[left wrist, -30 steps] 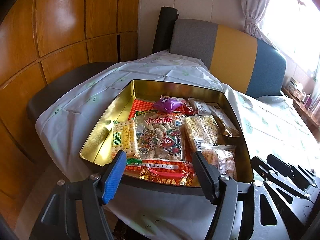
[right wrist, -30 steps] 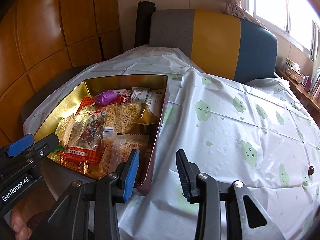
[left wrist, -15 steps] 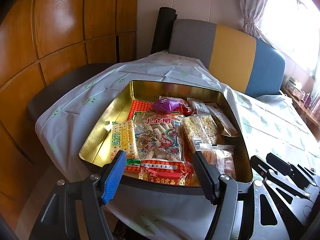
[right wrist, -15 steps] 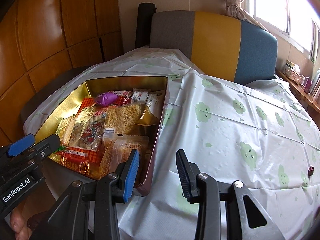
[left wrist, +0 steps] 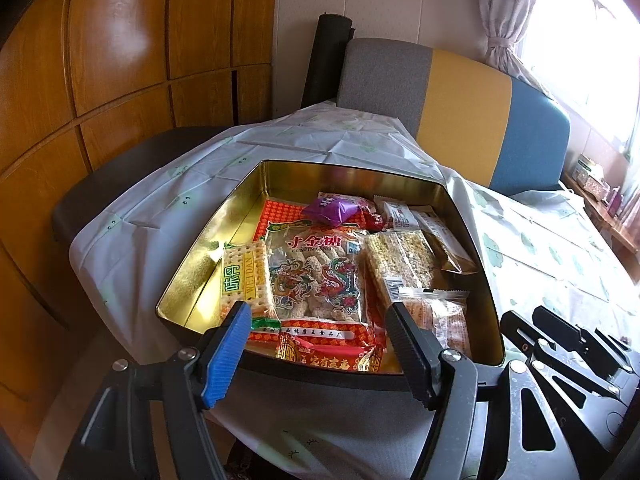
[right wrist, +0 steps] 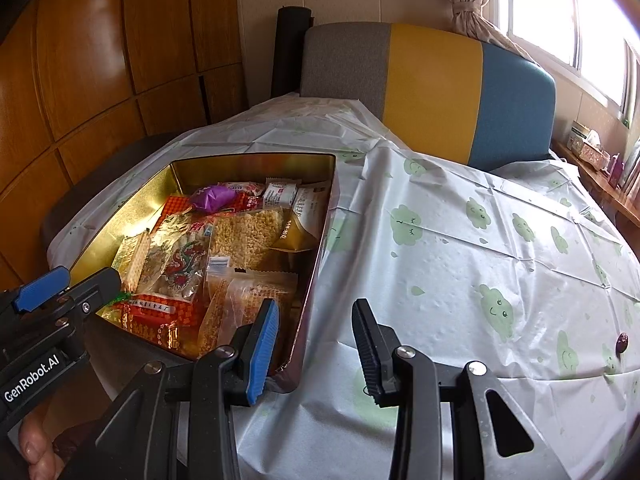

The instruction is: Organize snacks

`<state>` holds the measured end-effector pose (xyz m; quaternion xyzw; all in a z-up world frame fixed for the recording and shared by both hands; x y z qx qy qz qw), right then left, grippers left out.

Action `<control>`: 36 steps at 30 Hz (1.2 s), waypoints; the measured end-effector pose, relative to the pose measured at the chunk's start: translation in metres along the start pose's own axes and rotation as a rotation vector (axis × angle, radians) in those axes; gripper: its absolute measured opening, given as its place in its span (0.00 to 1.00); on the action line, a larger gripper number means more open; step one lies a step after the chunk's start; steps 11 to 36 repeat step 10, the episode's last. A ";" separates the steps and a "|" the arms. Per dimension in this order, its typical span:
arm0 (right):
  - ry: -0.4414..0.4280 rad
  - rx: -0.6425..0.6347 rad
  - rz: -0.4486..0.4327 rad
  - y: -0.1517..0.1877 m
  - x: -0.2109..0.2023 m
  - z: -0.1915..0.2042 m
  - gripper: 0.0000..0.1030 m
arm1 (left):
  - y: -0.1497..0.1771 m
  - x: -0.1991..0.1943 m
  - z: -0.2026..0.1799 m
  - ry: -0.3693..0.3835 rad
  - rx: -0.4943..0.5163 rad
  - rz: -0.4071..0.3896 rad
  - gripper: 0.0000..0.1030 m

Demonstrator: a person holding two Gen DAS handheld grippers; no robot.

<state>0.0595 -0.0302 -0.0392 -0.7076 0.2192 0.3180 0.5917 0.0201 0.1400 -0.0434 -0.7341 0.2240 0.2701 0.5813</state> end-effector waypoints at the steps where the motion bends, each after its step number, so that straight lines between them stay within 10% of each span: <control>1: 0.000 0.000 0.000 0.000 0.000 0.000 0.38 | 0.000 0.000 0.000 -0.001 0.001 0.000 0.68; 36: 0.001 0.003 0.012 0.006 0.004 -0.003 0.38 | 0.000 0.001 0.001 -0.009 0.011 -0.011 0.68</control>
Point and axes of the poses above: each gripper's, at about its wrist camera, not at the fingertips, and x roughly the way its jaws point, z to its left, y to its underside, the point moved 5 cm from there along x, roughly the way its jaws point, and after that the axes turned 8 degrees about y, right-handed, at the moved point
